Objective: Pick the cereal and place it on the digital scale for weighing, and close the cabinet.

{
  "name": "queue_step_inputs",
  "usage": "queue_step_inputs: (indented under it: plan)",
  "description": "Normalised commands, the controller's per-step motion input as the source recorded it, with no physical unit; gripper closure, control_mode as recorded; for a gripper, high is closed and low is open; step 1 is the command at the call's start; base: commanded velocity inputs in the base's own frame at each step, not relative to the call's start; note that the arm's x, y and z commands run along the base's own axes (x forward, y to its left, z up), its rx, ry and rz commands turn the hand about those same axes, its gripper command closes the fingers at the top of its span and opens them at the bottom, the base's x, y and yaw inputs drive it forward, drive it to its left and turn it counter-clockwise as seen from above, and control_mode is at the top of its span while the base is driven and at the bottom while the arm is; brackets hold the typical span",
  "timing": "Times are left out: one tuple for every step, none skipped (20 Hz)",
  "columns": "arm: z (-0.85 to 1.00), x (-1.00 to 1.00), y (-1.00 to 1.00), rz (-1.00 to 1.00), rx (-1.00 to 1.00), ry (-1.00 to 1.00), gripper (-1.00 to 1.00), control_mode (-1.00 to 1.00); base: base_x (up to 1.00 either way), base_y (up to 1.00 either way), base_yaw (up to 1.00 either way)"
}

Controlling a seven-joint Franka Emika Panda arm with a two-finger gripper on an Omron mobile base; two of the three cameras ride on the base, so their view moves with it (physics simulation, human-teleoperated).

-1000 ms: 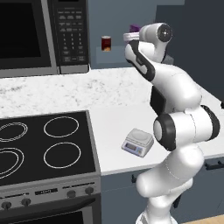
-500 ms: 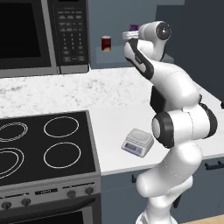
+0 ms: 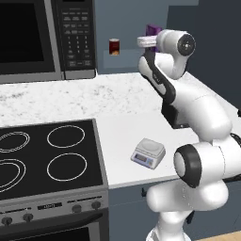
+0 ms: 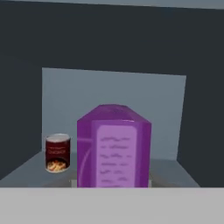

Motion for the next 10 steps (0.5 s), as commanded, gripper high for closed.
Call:
queue_step_inputs:
  plan:
    - [0.00,-0.90,0.31,-0.04,0.00,-0.14,1.00,-1.00,0.00,0.00,0.00]
    - [0.00,-0.94,0.35,-0.04,0.00,-0.15,1.00,-1.00,0.00,0.00,0.00]
    - [0.00,-1.00,0.39,-0.03,-0.01,-0.21,1.00,-1.00,0.00,0.00,0.00]
    - [0.00,-1.00,0.35,-0.02,-0.01,-0.25,1.00,-1.00,0.00,0.00,0.00]
    - [0.01,-1.00,0.39,-0.01,-0.02,-0.28,1.00,-1.00,0.00,0.00,0.00]
    - [0.00,-1.00,0.47,0.00,-0.03,-0.23,1.00,-1.00,0.00,0.00,0.00]
    - [0.00,-1.00,0.56,-0.01,-0.01,-0.23,1.00,-1.00,0.00,0.00,0.00]
    - [0.00,-1.00,0.74,-0.06,0.00,-0.10,1.00,-1.00,0.00,0.00,0.00]
    - [0.00,-1.00,0.62,-0.03,0.00,-0.07,1.00,-1.00,0.00,0.00,0.00]
    - [0.00,-1.00,0.43,-0.05,0.00,-0.05,1.00,-1.00,0.00,0.00,0.00]
